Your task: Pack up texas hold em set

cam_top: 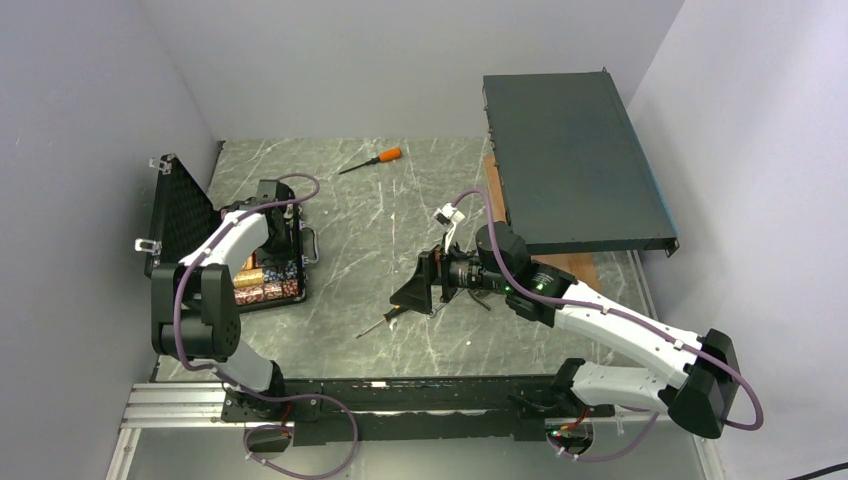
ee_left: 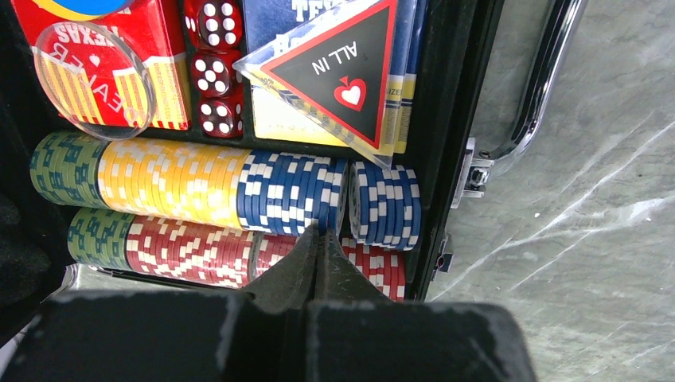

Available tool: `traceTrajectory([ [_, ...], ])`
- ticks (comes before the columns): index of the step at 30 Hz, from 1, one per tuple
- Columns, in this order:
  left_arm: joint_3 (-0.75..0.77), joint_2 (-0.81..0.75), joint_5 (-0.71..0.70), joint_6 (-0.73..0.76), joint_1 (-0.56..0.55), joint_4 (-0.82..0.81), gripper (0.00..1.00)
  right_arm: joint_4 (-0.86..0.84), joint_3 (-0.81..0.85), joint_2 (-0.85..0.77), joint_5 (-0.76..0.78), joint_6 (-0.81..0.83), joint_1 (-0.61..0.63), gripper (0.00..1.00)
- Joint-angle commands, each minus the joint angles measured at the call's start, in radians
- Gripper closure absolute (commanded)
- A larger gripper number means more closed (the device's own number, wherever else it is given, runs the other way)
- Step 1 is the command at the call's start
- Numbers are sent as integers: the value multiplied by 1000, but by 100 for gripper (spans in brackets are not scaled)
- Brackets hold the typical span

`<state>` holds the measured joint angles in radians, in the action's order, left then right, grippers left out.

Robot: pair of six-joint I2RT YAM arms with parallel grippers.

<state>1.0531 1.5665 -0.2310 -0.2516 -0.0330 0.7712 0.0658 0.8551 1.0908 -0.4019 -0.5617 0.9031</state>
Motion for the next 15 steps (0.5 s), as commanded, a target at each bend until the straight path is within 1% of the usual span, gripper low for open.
traceTrajectory([
  [1, -9, 55, 39, 18, 8, 6, 100, -41, -10, -29, -9, -4, 2, 0],
  [3, -1, 45, 17, 4, 8, 19, 100, -40, -11, -30, -12, -4, 3, 0],
  [4, 0, 22, 11, -5, 8, 19, 96, -40, -13, -36, -12, -5, 3, 0],
  [7, 3, -65, 7, -21, 7, 10, 80, -29, -13, -45, -9, -4, 2, 0],
  [9, 23, -114, -2, -26, 8, 25, 71, -19, -13, -50, -6, 1, 2, 0],
  [15, 111, -231, 4, -30, 8, 105, 58, -14, -22, -48, 1, 12, 2, 0],
])
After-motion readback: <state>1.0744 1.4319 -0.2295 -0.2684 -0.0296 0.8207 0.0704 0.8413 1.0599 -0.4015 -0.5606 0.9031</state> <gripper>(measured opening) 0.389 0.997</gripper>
